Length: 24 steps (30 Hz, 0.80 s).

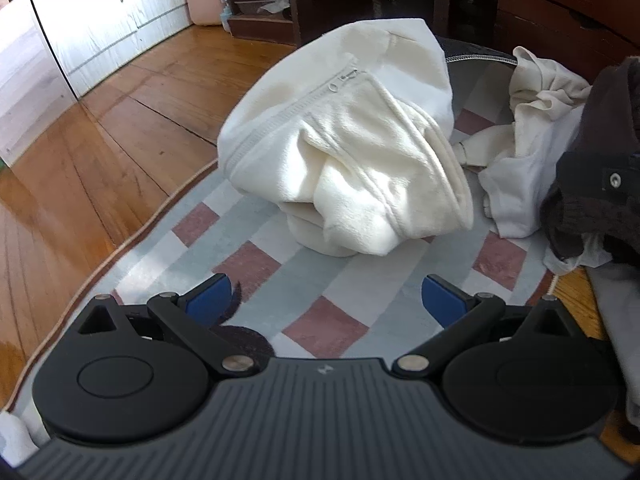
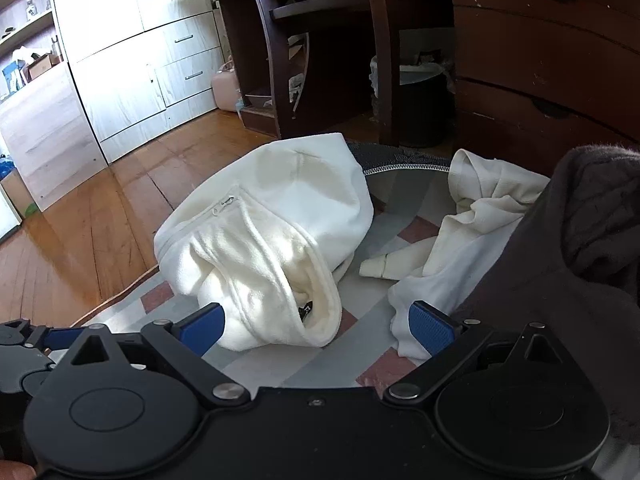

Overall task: Fold clothes
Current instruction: 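Move both grippers toward the bunched cream hoodie on the rug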

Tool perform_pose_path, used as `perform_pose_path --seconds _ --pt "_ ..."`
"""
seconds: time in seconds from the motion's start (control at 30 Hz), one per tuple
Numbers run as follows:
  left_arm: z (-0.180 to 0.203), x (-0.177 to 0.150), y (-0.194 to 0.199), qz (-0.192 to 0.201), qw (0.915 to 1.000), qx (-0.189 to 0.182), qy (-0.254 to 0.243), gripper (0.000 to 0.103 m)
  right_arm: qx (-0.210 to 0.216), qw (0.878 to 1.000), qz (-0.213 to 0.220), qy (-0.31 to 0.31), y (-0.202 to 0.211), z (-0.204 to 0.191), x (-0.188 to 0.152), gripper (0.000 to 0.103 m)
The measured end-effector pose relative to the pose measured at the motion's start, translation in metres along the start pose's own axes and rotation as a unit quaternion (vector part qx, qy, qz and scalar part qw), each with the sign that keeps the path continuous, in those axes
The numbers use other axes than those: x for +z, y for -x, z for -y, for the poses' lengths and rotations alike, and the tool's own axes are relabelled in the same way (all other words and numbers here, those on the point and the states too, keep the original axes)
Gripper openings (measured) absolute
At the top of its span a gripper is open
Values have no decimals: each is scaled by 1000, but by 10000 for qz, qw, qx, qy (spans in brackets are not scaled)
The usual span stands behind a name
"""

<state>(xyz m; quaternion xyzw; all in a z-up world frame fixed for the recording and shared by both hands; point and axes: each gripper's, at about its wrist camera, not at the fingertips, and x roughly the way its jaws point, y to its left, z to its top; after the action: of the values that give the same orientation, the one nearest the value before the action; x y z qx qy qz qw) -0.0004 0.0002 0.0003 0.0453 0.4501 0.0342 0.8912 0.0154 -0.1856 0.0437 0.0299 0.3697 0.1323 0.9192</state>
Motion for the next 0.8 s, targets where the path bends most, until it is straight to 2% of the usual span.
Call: perform_pose_path --seconds 0.1,0.23,0.4,0.8 --pt "0 -2 3 83 9999 -13 73 103 23 10000 6 -28 0 2 1 100" --pt "-4 2 2 -41 9992 -320 232 103 55 10000 14 -64 -1 4 2 100" --pt "-9 -1 2 -15 9987 -416 277 103 49 9999 30 -114 0 6 0 100" --pt "-10 -3 0 -50 9988 -391 306 103 40 9999 5 -122 -1 6 -4 100"
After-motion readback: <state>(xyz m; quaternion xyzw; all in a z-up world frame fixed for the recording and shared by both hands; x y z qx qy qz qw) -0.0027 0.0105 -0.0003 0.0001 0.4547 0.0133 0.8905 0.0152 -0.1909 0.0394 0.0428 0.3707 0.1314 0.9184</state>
